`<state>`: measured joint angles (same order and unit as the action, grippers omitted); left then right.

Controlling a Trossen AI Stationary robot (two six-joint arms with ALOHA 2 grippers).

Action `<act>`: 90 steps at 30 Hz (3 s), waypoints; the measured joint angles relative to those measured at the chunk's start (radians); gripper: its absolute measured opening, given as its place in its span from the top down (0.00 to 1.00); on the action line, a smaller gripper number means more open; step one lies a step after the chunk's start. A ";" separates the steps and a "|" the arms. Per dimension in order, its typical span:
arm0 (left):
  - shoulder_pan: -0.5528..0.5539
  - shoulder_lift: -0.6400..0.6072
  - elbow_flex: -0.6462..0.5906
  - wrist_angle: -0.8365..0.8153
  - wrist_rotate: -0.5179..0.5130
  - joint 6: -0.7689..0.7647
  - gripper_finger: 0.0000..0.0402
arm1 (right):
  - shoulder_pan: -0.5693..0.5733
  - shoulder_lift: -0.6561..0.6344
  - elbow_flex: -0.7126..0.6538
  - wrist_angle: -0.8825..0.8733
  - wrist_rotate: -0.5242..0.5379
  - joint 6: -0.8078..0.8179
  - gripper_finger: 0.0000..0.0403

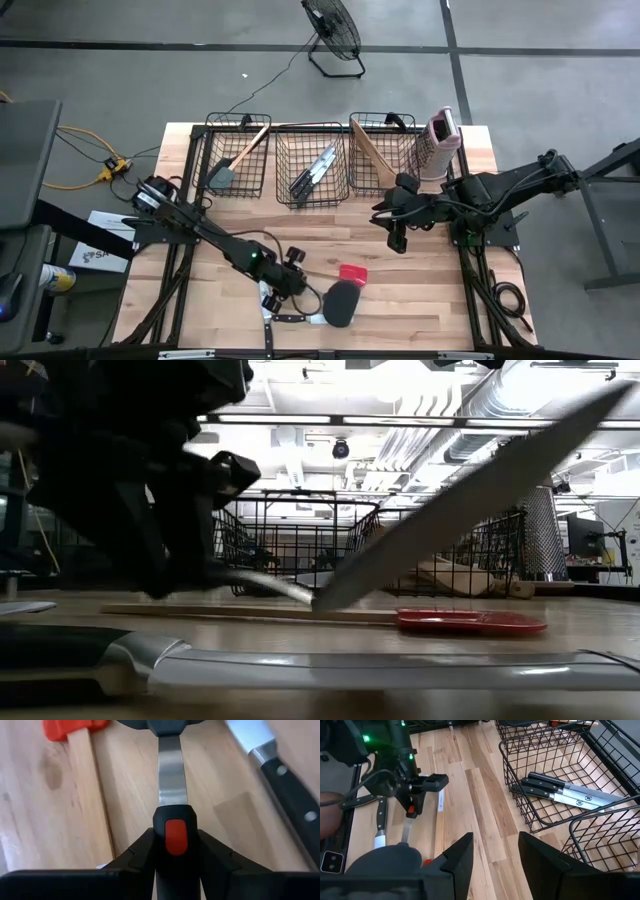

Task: Pick & Place Kitchen Items
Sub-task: Put the black spatula into the left black wire basket

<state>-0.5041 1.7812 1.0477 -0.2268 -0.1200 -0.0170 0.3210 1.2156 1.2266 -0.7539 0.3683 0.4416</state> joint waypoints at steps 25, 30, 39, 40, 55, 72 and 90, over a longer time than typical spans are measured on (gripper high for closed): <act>0.000 -0.308 0.000 -0.183 -0.520 -0.343 0.74 | 0.000 0.000 0.000 -0.007 0.000 -0.001 0.63; 0.000 -0.367 0.000 -0.272 -0.704 -0.443 0.74 | 0.000 0.000 0.000 -0.007 0.000 -0.002 0.63; 0.043 -0.473 0.000 -0.527 -0.903 -0.657 0.74 | 0.000 0.000 0.000 -0.007 0.000 -0.005 0.63; 0.056 -0.482 0.000 -0.557 -0.906 -0.677 0.74 | 0.000 0.000 0.000 -0.007 0.000 -0.007 0.63; 0.352 -0.489 0.001 -0.837 -0.903 -0.776 0.74 | 0.000 0.000 0.000 -0.006 0.000 -0.020 0.63; 0.677 -0.488 0.001 -1.004 -0.795 -0.636 0.74 | 0.000 0.000 0.000 -0.006 0.000 -0.027 0.63; 0.898 -0.488 -0.092 -1.027 -0.772 -0.566 0.74 | 0.000 0.000 0.000 -0.006 0.000 -0.028 0.63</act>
<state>0.3937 1.2930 0.9558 -1.2535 -0.8917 -0.5833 0.3206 1.2160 1.2263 -0.7599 0.3679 0.4137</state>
